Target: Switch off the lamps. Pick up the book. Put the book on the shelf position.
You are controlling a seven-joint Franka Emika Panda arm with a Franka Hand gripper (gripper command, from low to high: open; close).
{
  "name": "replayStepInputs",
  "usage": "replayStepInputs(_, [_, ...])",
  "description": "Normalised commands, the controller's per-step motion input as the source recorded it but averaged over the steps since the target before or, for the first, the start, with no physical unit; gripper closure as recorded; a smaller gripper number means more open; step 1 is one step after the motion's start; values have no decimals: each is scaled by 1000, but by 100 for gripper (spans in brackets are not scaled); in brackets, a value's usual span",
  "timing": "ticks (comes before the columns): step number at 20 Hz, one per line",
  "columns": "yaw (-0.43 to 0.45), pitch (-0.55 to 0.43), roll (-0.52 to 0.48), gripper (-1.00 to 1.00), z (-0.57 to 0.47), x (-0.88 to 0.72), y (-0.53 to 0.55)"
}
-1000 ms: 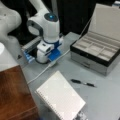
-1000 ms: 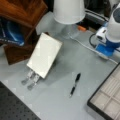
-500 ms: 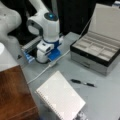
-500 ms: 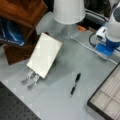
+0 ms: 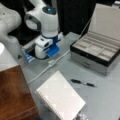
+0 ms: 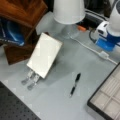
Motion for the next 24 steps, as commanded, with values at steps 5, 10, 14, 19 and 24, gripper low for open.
replayStepInputs(5, [68,-144,45,100,67,-185,-95])
replayStepInputs(10, [75,-89,73,100,173,-155,-96])
replayStepInputs(14, [56,-39,92,100,134,-126,-84])
replayStepInputs(19, [32,14,99,100,121,-84,-81])
replayStepInputs(24, [26,67,110,100,155,-36,-69])
